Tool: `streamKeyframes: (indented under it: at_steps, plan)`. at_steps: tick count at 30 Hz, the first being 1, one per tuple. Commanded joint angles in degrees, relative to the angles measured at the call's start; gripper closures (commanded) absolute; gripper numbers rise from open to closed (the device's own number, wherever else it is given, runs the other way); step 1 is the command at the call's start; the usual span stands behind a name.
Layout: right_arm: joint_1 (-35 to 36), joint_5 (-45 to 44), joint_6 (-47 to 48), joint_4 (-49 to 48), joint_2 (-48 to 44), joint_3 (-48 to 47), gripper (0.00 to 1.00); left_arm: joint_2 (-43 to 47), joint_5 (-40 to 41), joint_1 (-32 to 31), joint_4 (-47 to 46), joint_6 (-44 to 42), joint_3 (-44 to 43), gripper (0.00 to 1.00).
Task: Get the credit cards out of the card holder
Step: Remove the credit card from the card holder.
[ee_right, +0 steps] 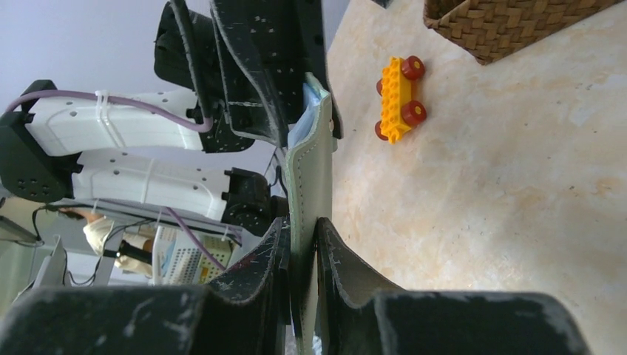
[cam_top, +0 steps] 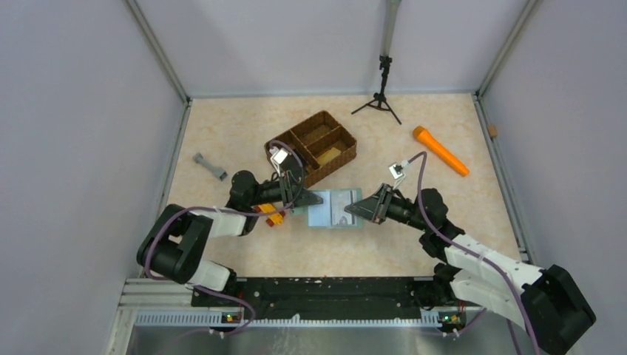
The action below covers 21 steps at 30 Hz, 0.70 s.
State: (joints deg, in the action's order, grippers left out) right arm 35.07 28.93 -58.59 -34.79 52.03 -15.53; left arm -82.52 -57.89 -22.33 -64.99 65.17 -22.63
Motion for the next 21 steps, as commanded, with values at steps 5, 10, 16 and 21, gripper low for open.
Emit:
streamKeyframes:
  at_steps: [5,10,16,21]
  plan:
    - [-0.35,-3.55,5.64,4.47,0.62,-5.96,1.00,-9.36,-2.61,-2.35,-12.10,3.70,-4.51,1.00]
    - [-0.31,-2.59,6.57,5.89,1.38,-6.05,0.79,-16.31,-2.90,-2.72,-23.23,10.00,-4.35,1.00]
    - [-0.30,-2.03,7.44,8.04,-0.64,-4.51,0.67,-18.50,-3.02,-2.70,-24.80,11.30,-4.61,1.00]
    - [-0.36,-2.70,8.08,10.13,-1.69,-4.04,0.61,-15.19,-2.33,-2.68,-15.89,5.26,-4.44,1.00]
